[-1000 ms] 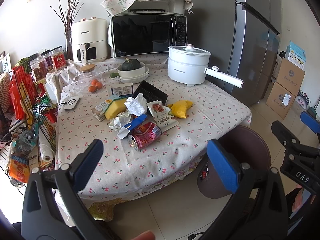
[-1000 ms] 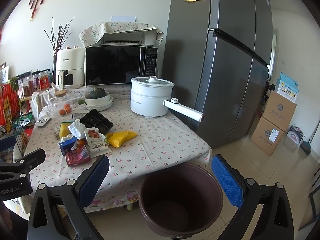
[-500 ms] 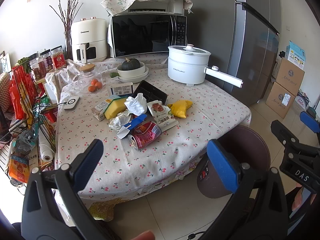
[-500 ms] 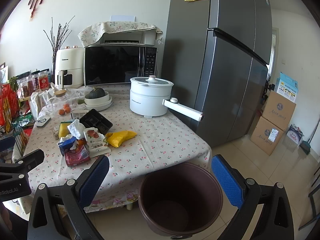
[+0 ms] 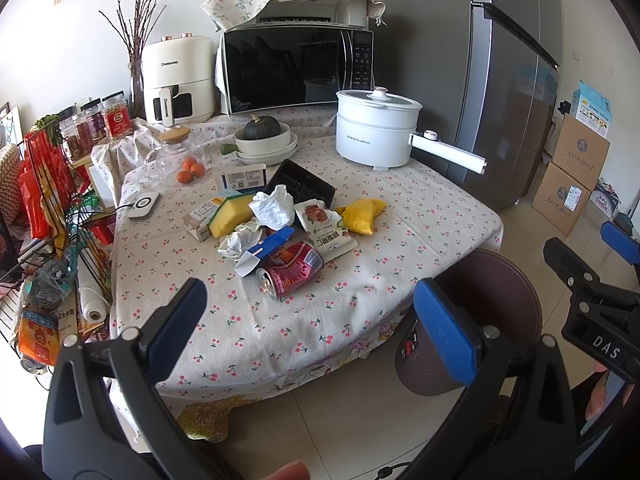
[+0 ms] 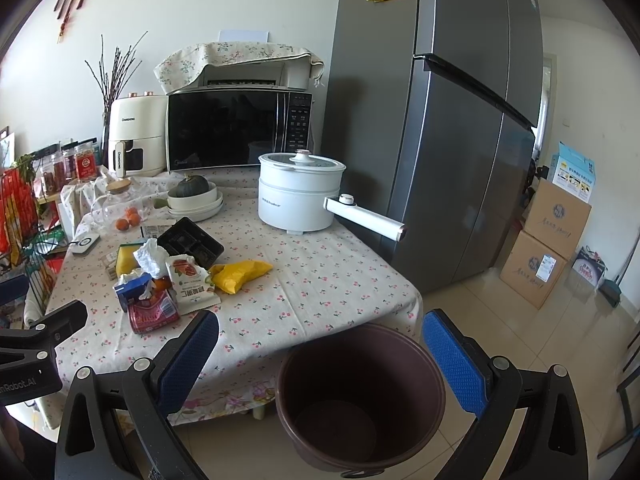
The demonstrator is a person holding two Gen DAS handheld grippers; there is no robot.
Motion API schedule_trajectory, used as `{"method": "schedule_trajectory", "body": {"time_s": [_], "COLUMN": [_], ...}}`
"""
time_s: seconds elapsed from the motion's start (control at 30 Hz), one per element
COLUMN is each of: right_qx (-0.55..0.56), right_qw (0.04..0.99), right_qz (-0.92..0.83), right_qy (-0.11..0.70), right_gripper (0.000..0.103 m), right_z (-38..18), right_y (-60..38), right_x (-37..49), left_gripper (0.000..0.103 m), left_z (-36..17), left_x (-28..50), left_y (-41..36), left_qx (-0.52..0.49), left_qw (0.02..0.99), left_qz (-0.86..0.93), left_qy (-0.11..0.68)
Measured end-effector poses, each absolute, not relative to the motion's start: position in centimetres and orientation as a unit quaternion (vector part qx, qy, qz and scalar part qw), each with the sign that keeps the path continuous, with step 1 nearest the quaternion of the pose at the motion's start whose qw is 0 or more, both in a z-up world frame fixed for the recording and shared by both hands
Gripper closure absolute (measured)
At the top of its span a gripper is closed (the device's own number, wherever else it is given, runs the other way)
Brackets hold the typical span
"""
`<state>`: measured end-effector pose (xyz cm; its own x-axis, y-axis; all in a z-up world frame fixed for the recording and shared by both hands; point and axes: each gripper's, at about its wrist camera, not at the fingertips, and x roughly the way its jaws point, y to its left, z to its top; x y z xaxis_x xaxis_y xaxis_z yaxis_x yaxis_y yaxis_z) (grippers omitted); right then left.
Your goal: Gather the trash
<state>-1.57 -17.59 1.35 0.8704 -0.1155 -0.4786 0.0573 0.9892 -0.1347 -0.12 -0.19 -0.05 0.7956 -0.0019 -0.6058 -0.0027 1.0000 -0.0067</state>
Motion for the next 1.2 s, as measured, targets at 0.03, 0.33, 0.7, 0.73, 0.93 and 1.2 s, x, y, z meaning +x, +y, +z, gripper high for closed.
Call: {"method": "schedule_trajectory", "body": {"time_s": [0.03,0.33,0.7,0.73,0.93,1.2], "right_qx": [-0.059,-0.059,-0.058,-0.058,-0.059,-0.059], "right_qw": [0.965,0.965,0.965,0.965,0.965,0.965], "right_qz": [-0.045,-0.045,-0.046,-0.046,-0.046,-0.046], "right_qy": [0.250,0.251,0.252,0.252,0.252,0.252], "right_gripper": [0.000,0.000,0.000,0.000,0.000,0.000], "right_z": [1.34,1.36,1.16,1.19,1.09,1.09], "right_y": [-17.58,-17.58,-17.67,-17.64,-17.73,-17.73], "right_x": [-1.57,-1.57,-1.46,-1.46,-1.46,-1.46], "left_gripper": [0.000,0.000,0.000,0.000,0.000,0.000], "left_z": [-0.06,-0.06,-0.08,-0.08,-0.05,-0.46], "left_x": [-0.11,-0.10,-0.10,-0.10,-0.13,-0.41], "left_y": [-0.18,-0.22,-0.24,-0.25,-0.20,0.09], "left_qx": [-0.003,-0.003,-0.003,-0.003,-0.003,-0.003], "left_qw": [0.948,0.947,0.947,0.947,0.947,0.947], "left_qz": [0.000,0.000,0.001,0.000,0.000,0.002], "left_qy": [0.320,0.320,0.320,0.320,0.320,0.321]}}
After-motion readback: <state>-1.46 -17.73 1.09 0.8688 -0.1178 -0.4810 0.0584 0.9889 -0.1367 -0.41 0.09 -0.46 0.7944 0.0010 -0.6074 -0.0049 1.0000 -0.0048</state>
